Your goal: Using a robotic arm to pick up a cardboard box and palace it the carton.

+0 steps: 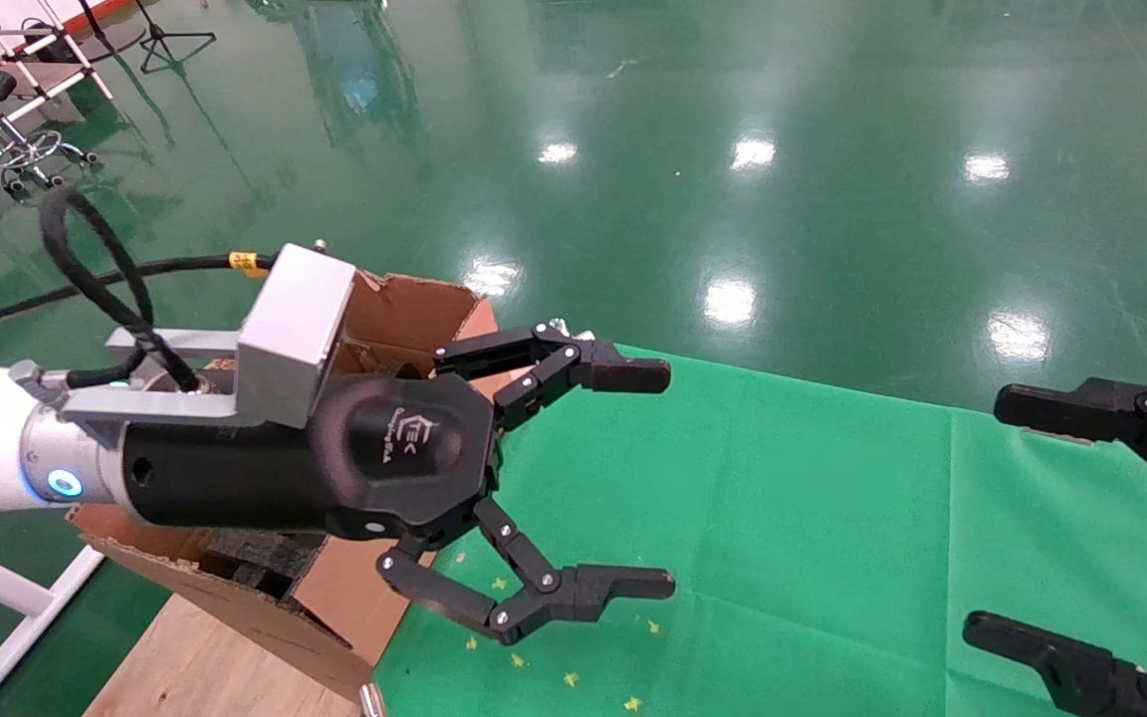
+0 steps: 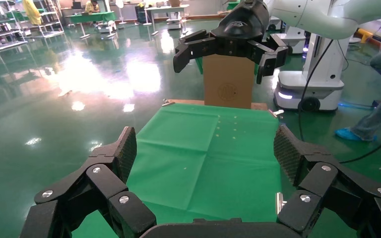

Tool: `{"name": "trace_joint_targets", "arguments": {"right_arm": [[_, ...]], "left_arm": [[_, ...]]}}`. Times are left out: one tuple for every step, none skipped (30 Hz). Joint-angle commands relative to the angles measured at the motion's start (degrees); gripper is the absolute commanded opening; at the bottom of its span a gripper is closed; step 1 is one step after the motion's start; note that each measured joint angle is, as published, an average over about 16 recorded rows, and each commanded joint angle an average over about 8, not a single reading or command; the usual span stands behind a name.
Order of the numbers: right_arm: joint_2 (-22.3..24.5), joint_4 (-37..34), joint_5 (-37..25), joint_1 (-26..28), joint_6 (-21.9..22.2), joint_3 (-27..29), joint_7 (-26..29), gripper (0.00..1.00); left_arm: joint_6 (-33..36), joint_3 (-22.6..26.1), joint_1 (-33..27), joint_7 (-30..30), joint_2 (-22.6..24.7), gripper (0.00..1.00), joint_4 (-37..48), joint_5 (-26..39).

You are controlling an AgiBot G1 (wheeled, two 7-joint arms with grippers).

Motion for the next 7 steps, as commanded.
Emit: {"name": "trace_joint_targets", "arguments": {"right_arm": [[0.00, 0.00, 0.00, 0.00, 0.00, 0.00, 0.00, 1.00], [0.00, 0.00, 0.00, 0.00, 0.00, 0.00, 0.00, 1.00], [0.00, 0.00, 0.00, 0.00, 0.00, 0.00, 0.00, 1.00], [0.00, 0.00, 0.00, 0.00, 0.00, 0.00, 0.00, 1.00], [0.00, 0.00, 0.00, 0.00, 0.00, 0.00, 0.00, 1.00], [0.00, 0.00, 0.00, 0.00, 0.00, 0.00, 0.00, 1.00], [0.00, 0.00, 0.00, 0.00, 0.00, 0.00, 0.00, 1.00]], "left_arm": [[0.00, 0.00, 0.00, 0.00, 0.00, 1.00, 0.00, 0.00], [0.00, 0.00, 0.00, 0.00, 0.00, 1.00, 0.00, 0.00], [0.00, 0.00, 0.00, 0.00, 0.00, 1.00, 0.00, 0.00], [0.00, 0.00, 0.00, 0.00, 0.00, 1.00, 0.00, 0.00], [0.00, 0.00, 0.00, 0.00, 0.00, 1.00, 0.00, 0.00], [0.00, 0.00, 0.00, 0.00, 0.00, 1.00, 0.00, 0.00], [0.00, 0.00, 0.00, 0.00, 0.00, 1.00, 0.00, 0.00]]}}
